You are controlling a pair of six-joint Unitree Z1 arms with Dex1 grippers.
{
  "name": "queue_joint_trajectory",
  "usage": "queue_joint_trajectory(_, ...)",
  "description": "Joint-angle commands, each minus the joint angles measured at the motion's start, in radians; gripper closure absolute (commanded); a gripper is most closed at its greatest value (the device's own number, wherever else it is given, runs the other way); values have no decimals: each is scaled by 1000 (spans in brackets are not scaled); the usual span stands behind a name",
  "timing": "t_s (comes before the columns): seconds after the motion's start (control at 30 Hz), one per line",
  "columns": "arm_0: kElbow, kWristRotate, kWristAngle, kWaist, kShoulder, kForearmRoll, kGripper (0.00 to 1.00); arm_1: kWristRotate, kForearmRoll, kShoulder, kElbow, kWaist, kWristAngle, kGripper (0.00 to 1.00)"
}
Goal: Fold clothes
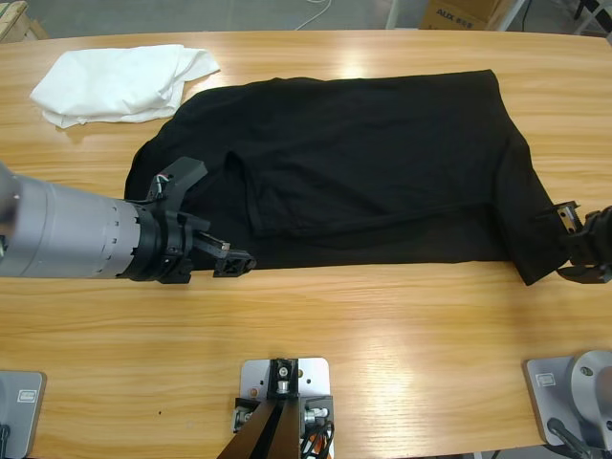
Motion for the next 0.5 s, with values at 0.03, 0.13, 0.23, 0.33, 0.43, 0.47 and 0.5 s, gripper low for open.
queue_joint_trajectory(0.03, -60, 10, 10, -1, -29, 134, 27, 31, -48, 51, 55, -65, 53, 184)
queue_joint_trajectory(0.13, -121, 11, 10, 7, -23, 192, 27, 27, -65, 62, 70, -80, 68, 180)
queue_joint_trajectory(0.23, -176, 13, 10, 10, -8, 239, 27, 8, -64, 43, 76, -80, 79, 182)
queue_joint_trajectory(0.33, -226, 15, 13, 10, 3, 280, 27, -1, -70, 53, 80, -80, 63, 184)
queue_joint_trajectory(0.43, -260, 31, 21, 23, -1, 330, 27, -17, -99, 58, 94, -80, 52, 235)
queue_joint_trajectory(0.47, -261, 33, 23, 30, -1, 334, 27, -21, -114, 65, 101, -80, 51, 247)
queue_joint_trajectory(0.5, -264, 33, 26, 34, 0, 337, 27, -26, -135, 76, 110, -80, 51, 262)
